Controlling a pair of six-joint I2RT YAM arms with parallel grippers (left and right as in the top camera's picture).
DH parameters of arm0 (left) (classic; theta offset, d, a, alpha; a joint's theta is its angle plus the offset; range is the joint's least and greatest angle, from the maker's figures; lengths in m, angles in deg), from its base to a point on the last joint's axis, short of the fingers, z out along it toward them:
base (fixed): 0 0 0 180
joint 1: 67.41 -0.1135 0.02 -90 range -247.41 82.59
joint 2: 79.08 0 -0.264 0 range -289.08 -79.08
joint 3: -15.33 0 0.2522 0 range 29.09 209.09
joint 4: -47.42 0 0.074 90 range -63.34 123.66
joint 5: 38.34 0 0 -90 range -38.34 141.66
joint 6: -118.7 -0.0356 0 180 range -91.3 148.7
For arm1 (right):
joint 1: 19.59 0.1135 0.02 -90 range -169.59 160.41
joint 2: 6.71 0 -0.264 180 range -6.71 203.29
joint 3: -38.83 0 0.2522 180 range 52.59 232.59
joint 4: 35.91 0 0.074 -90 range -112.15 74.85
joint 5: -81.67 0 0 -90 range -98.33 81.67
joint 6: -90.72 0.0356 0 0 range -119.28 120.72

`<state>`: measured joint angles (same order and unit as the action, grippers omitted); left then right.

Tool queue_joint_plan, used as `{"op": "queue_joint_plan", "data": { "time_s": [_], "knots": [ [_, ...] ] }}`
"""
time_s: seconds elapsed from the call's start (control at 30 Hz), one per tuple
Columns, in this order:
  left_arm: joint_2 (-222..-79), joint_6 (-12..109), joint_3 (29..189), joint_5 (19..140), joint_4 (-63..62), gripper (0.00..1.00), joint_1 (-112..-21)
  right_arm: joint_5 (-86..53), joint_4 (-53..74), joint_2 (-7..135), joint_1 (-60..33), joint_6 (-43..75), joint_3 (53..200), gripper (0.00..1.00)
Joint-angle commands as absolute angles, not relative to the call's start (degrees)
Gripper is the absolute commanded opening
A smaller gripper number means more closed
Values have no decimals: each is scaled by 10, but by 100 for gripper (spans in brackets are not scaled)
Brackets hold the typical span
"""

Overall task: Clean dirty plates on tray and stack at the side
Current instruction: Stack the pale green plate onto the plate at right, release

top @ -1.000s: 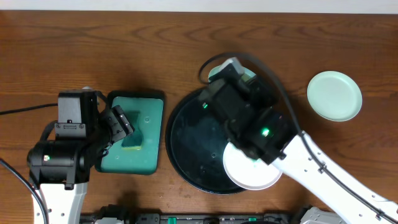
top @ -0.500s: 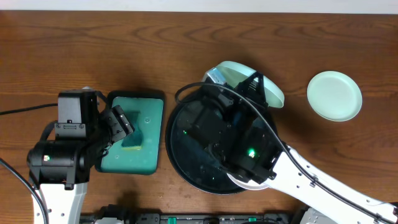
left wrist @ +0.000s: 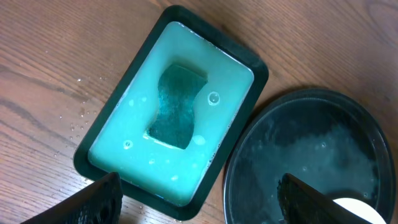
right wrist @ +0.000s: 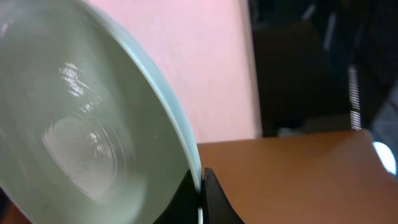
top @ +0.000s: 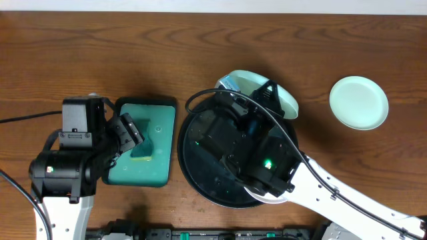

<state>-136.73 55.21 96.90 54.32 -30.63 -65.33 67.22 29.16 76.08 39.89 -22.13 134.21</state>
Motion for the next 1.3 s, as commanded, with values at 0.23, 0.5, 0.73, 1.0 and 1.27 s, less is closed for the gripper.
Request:
{"op": "queue_joint_plan", "data": {
  "time_s": [0.23,0.5,0.73,1.0,1.27],
  "knots": [
    [-1367,542,965,538,-305,80,-652,179,333,766,280,81,1343,1],
    [-1367,542,965,538,-306,80,-652,-187,266,831,22,142,1283,1],
    [-1367,542,965,538,-306,80,-652,-297,248,871,-194,174,1283,1],
    [-1367,542,965,538,-306,81,-652,-295,273,907,-405,220,1282,1],
    [-1367,542,965,538,-306,80,-652,-261,271,965,-551,265,1282,1]
  ]
}}
